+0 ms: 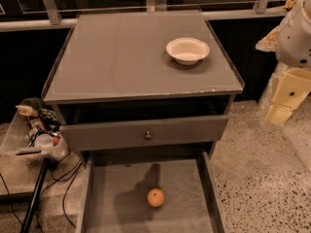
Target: Pick orange from middle drawer and place on counter
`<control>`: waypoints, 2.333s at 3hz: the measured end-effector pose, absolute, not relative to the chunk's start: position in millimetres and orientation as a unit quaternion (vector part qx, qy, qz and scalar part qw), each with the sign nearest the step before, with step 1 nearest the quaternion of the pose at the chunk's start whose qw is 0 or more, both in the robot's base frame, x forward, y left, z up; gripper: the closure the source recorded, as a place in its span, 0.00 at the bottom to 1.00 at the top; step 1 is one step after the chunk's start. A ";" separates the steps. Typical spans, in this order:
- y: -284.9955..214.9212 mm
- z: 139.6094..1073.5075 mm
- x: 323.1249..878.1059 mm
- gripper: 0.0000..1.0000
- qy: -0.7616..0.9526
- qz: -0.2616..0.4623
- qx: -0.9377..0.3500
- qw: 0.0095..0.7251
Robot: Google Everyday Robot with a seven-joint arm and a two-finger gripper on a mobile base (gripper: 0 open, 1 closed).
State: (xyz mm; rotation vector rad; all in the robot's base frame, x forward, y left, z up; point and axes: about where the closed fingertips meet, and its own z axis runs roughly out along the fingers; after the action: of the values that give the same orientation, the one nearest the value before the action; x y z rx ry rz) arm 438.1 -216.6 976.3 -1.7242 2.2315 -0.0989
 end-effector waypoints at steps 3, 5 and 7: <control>-216.4 917.7 422.4 0.00 0.777 0.019 -0.604 0.173; -224.2 838.0 409.9 0.00 0.780 0.052 -0.582 0.226; -219.3 777.5 412.5 0.00 0.783 0.049 -0.574 0.235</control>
Offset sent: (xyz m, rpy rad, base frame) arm -0.0158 0.0008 -0.0415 0.0710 0.0561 0.0299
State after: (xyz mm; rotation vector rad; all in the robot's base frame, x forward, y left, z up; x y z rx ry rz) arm 412.5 -219.3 777.5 -1.5742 2.1494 0.1338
